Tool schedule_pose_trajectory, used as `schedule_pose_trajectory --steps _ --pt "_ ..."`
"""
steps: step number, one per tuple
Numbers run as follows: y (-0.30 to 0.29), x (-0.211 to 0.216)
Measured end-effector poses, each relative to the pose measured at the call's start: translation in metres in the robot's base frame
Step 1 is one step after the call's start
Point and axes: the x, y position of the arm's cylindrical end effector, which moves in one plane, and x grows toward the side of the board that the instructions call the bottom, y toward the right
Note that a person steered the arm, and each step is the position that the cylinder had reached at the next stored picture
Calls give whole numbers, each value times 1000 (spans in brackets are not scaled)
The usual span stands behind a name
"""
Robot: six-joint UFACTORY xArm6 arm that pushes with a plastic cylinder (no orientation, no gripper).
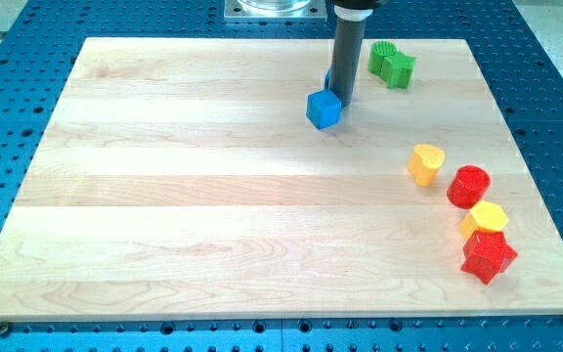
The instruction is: Push the blue blocks to the left
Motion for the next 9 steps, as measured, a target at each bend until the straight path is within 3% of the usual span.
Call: schedule_pose_trajectory --steps 1,2,4,5,6,7,8,9 --pt "28 -43" --pt "17 -62" --pt "-94 -36" --pt "0 -31" --pt "25 37" --pt "-30 58" --pt "-78 28" --pt "-44 67"
